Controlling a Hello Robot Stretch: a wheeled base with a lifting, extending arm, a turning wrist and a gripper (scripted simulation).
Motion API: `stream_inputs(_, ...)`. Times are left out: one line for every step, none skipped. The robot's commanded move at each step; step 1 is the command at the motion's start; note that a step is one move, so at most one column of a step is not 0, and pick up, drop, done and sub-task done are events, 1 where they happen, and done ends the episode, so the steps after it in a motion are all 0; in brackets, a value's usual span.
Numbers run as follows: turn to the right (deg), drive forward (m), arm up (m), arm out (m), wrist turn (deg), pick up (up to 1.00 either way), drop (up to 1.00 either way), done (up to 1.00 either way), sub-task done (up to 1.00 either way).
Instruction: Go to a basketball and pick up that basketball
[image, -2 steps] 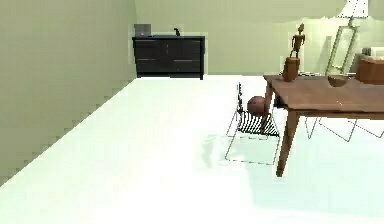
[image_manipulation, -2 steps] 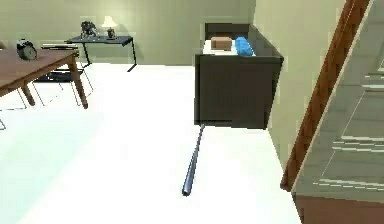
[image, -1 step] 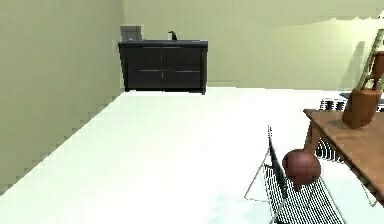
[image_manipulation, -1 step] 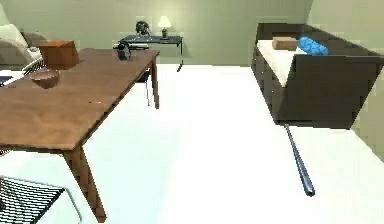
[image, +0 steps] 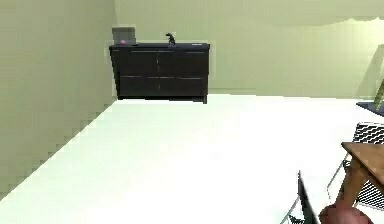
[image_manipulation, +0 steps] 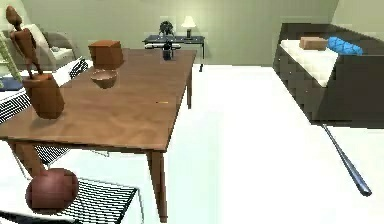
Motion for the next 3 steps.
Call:
stream_inputs(-39.0,0.00,0.00,0.00,0.0,0.00,0.00,0.00,0.00)
stream_inputs(45.0,0.00,0.00,0.00,0.0,0.00,0.00,0.00,0.00)
stream_inputs(6.0,0.00,0.00,0.00,0.0,0.00,0.00,0.00,0.00)
